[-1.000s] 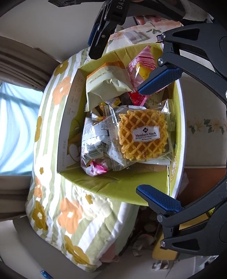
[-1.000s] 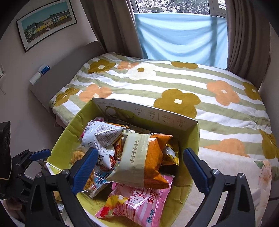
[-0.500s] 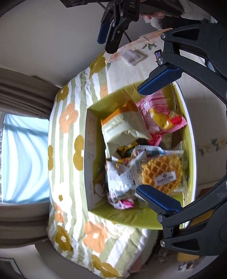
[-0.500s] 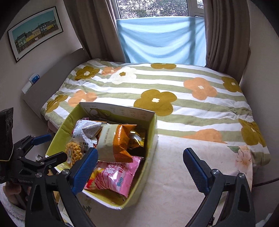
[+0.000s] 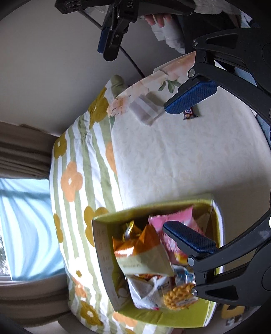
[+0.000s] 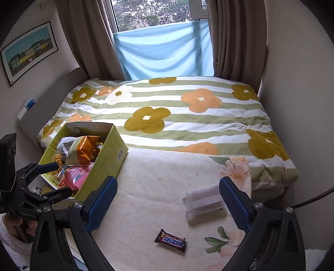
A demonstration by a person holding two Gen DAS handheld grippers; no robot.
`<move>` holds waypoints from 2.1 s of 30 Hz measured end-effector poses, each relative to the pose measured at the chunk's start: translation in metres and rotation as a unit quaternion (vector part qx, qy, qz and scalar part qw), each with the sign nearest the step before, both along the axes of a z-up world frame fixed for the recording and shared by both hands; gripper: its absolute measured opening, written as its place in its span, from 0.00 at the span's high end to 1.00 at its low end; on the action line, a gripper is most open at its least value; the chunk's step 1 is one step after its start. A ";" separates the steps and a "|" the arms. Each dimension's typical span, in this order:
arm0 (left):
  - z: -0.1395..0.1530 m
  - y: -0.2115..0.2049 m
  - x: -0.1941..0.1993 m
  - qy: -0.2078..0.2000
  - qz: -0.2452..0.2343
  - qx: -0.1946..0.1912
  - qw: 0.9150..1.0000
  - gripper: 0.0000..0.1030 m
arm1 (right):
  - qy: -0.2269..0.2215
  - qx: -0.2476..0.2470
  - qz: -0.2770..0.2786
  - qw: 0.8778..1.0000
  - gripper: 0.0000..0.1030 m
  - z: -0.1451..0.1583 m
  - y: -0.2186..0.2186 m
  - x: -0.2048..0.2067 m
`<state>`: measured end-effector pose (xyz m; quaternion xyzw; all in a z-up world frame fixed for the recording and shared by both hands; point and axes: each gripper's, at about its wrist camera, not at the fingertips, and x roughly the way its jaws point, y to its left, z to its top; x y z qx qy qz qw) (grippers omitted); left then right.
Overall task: Organize snacks
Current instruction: 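Move both tools from the box toward the Snickers bar and white packet, then grasp the Snickers bar with left tool while right tool grasps white tissue packet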
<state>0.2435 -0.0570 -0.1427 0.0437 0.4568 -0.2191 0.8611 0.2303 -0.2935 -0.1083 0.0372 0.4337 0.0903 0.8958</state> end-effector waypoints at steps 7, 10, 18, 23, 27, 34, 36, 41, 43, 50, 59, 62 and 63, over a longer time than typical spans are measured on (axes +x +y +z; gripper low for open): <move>-0.040 -0.091 -0.022 0.019 -0.065 0.044 0.997 0.01 | 0.030 0.007 0.010 0.999 0.06 -0.021 -0.060 -0.005; -0.060 -0.115 -0.029 0.033 -0.092 0.067 0.993 0.01 | 0.043 0.000 0.016 0.999 0.06 -0.036 -0.072 -0.006; -0.109 -0.157 -0.034 0.068 -0.211 0.130 0.966 0.01 | 0.077 0.018 0.027 0.996 0.06 -0.076 -0.086 0.002; -0.137 -0.175 -0.030 0.083 -0.285 0.154 0.942 0.11 | 0.113 0.011 0.018 0.993 0.06 -0.111 -0.087 0.016; -0.154 -0.187 -0.032 0.088 -0.345 0.159 0.921 0.17 | 0.139 0.015 0.005 0.990 0.06 -0.137 -0.088 0.027; -0.175 -0.199 -0.040 0.094 -0.413 0.174 0.889 0.38 | 0.165 0.027 -0.017 0.986 0.06 -0.164 -0.091 0.036; -0.176 -0.200 -0.041 0.086 -0.423 0.179 0.884 0.47 | 0.167 0.023 -0.012 0.986 0.06 -0.168 -0.088 0.039; -0.172 -0.198 -0.039 0.081 -0.434 0.175 0.880 0.70 | 0.168 0.035 0.007 0.985 0.06 -0.178 -0.080 0.047; -0.172 -0.197 -0.037 0.078 -0.438 0.175 0.878 0.70 | 0.165 0.031 0.016 0.986 0.06 -0.181 -0.074 0.051; -0.167 -0.186 -0.033 0.080 -0.424 0.180 0.884 0.71 | 0.166 -0.004 0.054 0.985 0.06 -0.196 -0.056 0.065; -0.158 -0.166 -0.012 0.091 -0.379 0.176 0.904 0.71 | 0.178 -0.039 0.078 0.980 0.06 -0.216 -0.043 0.074; -0.155 -0.160 -0.007 0.091 -0.368 0.179 0.908 0.71 | 0.169 -0.053 0.082 0.981 0.07 -0.217 -0.041 0.073; -0.154 -0.158 -0.006 0.092 -0.366 0.180 0.909 0.72 | 0.167 -0.055 0.081 0.981 0.12 -0.217 -0.041 0.072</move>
